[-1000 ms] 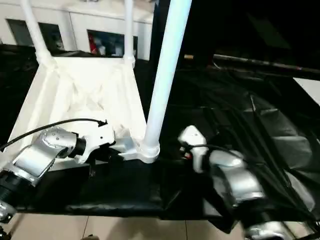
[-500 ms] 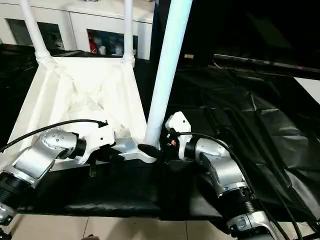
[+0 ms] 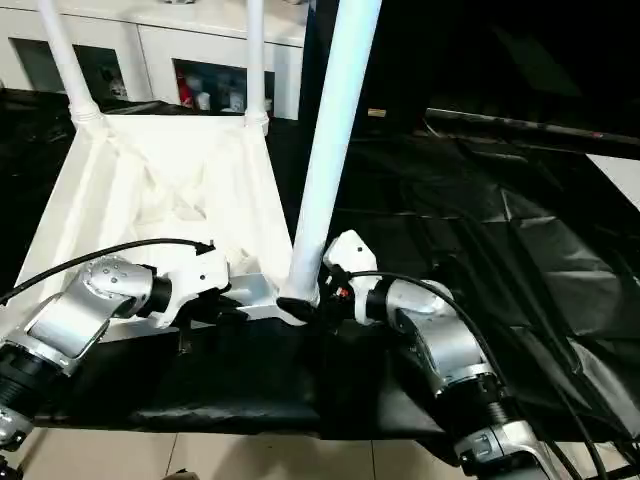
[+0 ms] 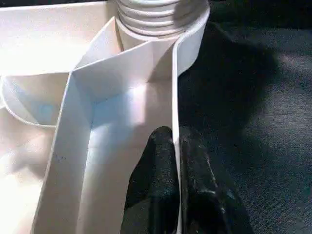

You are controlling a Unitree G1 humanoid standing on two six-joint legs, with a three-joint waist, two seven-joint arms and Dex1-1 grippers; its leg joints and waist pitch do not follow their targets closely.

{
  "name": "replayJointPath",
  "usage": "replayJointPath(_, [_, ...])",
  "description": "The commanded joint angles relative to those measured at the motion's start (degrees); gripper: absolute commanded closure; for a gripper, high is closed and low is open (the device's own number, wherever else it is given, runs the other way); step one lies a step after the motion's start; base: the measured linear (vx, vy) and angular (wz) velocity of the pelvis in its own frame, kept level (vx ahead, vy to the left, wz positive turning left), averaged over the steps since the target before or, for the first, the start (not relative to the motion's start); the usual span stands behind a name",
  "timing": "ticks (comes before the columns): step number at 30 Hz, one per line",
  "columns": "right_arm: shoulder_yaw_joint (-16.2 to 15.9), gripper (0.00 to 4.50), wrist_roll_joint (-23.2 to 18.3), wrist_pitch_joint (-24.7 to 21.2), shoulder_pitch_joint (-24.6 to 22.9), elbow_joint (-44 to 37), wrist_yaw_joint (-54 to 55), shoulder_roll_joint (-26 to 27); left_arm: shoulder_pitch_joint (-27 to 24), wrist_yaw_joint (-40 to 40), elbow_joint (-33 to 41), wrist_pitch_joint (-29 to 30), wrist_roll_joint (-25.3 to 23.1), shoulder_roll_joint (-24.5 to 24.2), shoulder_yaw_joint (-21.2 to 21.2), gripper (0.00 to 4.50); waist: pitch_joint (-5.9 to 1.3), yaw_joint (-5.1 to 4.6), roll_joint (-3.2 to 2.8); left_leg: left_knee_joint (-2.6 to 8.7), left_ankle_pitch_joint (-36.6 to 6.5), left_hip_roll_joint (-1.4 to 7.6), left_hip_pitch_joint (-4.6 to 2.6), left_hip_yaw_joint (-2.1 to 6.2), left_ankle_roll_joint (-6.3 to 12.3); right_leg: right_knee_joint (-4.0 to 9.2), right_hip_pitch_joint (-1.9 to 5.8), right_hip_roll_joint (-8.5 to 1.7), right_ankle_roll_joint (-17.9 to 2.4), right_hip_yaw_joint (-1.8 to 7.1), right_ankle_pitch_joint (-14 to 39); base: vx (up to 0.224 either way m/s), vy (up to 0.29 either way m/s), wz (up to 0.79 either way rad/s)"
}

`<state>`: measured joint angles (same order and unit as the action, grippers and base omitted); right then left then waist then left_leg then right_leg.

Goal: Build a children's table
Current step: Rotate leg to tighten

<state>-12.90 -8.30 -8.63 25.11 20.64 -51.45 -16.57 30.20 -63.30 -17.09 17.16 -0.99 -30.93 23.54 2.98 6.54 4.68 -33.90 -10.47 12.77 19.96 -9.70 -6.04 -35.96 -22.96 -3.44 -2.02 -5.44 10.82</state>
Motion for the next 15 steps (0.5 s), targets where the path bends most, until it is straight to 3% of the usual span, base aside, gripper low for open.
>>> replayJointPath(1, [0.6,0.07,1.1,-0.2,1.3,1.6,0.7,-0.3,-0.4,0.3,-0.3,-1.2,0.6,1.0,-0.9,4.5,-3.43,-0.09,-1.05,4.07,-11.4,0.86,-0.21,0.11,-0.76,4.77,2.95,-4.64,-7.0,3.5,15.0,0.0,0.0,0.0])
replayJointPath(2, [0.4,0.22,1.5,0.1,1.6,2.3,0.8,-0.2,-0.4,0.3,-0.4,-1.2,0.6,1.1,-0.9,4.5,-3.47,-0.1,-1.04,4.06,-11.4,0.86,-0.26,0.09,-0.84,4.77,2.95,-4.64,-7.2,3.51,14.9,0.0,0.0,0.0])
replayJointPath(3, [0.1,0.22,1.9,0.4,1.9,3.0,0.8,-0.2,-0.3,0.2,-0.6,-1.3,0.6,1.0,-1.0,4.5,-3.43,-0.09,-1.55,4.08,-11.6,0.83,-0.28,0.16,-1.03,4.68,2.91,-4.6,-7.3,3.51,14.8,0.0,0.0,0.0])
replayJointPath(5, [-0.2,0.33,2.2,0.7,2.1,3.6,0.8,-0.1,-0.2,0.2,-0.7,-1.3,0.5,1.0,-1.0,4.5,-3.47,-0.18,-1.23,4.04,-11.7,0.77,-0.25,0.07,-1.07,4.76,3.02,-4.58,-7.5,3.49,14.4,0.0,0.0,0.0])
replayJointPath(10, [-1.2,0.93,3.4,2.1,2.8,6.0,1.2,0.2,-0.1,0.1,-0.9,-1.3,0.4,0.9,-1.0,4.5,-3.45,-0.15,-1.29,4.07,-11.6,0.84,-0.21,0.11,-0.85,4.75,3.02,-4.62,-7.4,3.51,15.0,0.0,0.0,0.0])
replayJointPath(15, [-1.1,1.24,3.9,3.1,3.7,8.4,0.9,0.9,-0.1,0.0,-1.0,-1.4,0.4,0.7,-1.2,4.5,-3.44,-0.22,-1.28,4.06,-12.0,0.83,-0.24,0.1,-0.79,4.85,2.99,-4.67,-7.4,3.51,15.7,0.0,0.0,0.0])
